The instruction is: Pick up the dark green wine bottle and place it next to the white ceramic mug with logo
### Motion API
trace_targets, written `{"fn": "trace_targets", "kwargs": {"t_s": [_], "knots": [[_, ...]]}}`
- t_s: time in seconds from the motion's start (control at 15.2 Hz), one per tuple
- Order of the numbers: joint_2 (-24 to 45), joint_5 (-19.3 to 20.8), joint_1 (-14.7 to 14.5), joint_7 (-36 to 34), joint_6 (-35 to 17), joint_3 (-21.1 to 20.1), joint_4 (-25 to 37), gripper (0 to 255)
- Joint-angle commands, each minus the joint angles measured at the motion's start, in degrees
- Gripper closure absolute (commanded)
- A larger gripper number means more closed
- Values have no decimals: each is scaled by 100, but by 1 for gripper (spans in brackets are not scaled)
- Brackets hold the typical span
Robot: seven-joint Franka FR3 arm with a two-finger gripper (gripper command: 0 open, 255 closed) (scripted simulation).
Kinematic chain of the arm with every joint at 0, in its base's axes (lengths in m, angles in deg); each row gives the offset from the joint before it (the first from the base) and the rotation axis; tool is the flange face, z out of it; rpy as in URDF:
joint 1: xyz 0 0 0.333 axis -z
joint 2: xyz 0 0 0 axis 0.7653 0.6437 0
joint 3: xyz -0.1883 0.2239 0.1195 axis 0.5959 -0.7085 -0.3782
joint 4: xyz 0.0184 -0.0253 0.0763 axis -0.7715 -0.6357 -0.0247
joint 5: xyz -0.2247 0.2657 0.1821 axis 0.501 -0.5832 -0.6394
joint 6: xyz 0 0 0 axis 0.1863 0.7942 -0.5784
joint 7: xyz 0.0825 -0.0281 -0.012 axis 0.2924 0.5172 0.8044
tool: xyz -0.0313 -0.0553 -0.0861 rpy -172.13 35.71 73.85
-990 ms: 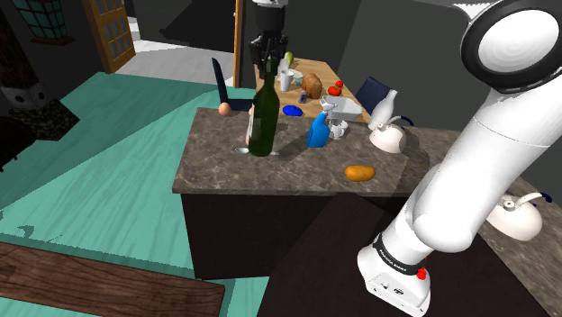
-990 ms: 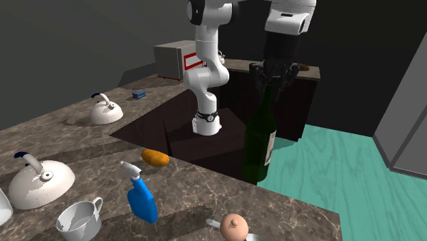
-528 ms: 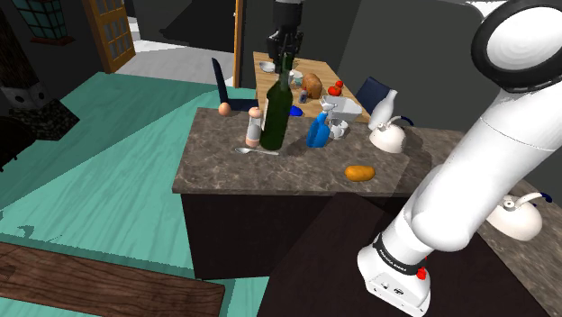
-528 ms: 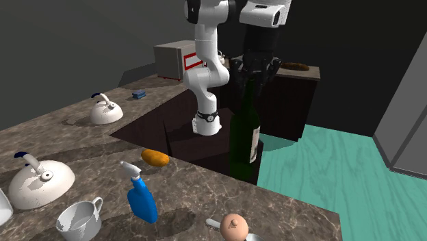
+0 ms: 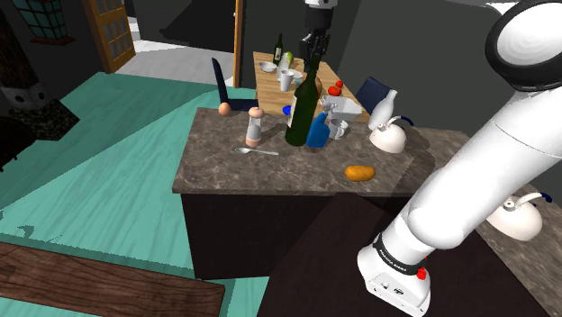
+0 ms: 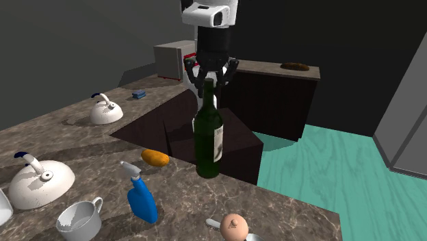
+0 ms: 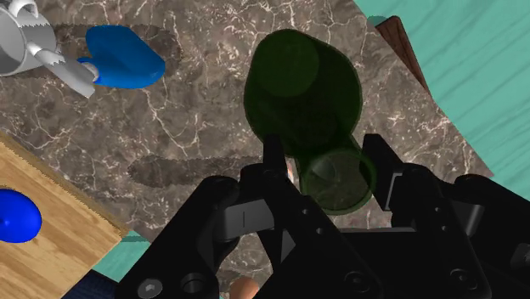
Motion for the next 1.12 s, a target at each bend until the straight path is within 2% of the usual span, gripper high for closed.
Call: {"fn": "trace_targets", "kwargs": {"t_s": [0.0, 0.53, 1.06], "knots": [[-58, 36, 121, 268, -20, 139, -51, 255], [2, 138, 628, 1372, -126, 744, 11, 255], [469, 60, 1182, 2544, -181, 1353, 523, 255]]}}
